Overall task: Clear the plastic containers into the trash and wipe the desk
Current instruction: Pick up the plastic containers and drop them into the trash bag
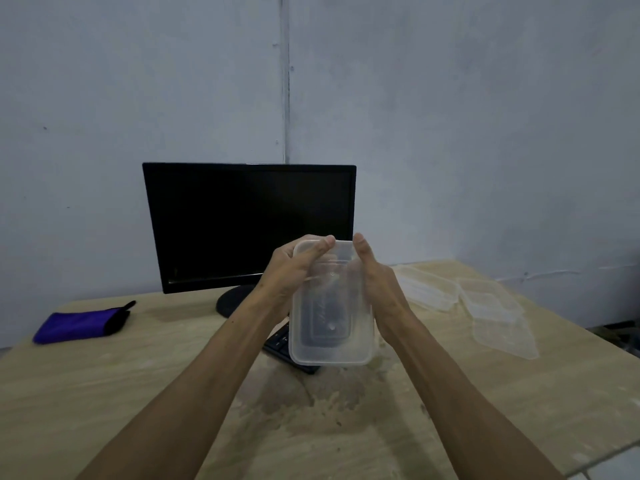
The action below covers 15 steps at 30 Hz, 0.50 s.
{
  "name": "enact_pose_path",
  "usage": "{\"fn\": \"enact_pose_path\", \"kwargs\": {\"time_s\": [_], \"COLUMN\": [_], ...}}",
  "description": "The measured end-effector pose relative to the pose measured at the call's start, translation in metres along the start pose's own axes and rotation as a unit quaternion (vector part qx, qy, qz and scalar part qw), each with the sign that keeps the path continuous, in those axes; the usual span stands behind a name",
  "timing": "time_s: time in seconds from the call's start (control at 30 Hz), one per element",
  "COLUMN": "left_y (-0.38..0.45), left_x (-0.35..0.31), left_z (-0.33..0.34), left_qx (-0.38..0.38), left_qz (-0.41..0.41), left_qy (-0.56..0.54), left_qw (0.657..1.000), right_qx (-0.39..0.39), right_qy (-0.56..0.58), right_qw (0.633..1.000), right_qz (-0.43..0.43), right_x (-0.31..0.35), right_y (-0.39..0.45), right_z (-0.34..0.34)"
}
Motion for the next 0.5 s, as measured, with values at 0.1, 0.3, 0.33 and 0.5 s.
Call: {"fn": "enact_pose_path", "kwargs": {"time_s": [0.1, 0.3, 0.33, 0.5], "left_y": [-0.004, -0.028, -0.036, -0.067], "left_x": [-0.003, 0.009, 0.013, 0.008], "left_z": [-0.015, -0.043, -0.043, -0.061], "left_qx": [-0.045, -0.1, -0.094, -0.119], "left_qz": [-0.005, -0.058, -0.08, -0.091], "left_qy": [-0.008, -0.02, -0.015, 0.021], "left_qw": [0.999, 0.993, 0.992, 0.988], "right_qx": [0.05, 0.06, 0.052, 0.051], "right_qy": [-0.001, 0.007, 0.022, 0.014], "right_qw": [0.999, 0.998, 0.998, 0.998], "right_qz": [0.02, 0.015, 0.025, 0.045], "right_x": [-0.003, 0.005, 0.005, 0.005], "right_y": [-0.006, -0.02, -0.018, -0.016], "right_z": [0.012, 0.028, 0.028, 0.051]}}
Point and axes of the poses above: each hand's wrist, its own y-axis towards the middle knuckle, its own z-axis out of the palm, x = y × z, the point moved 10 cm from there along y, towards the middle knuckle, and after that the axes turned 9 degrees about z, right-handed, at the moved point
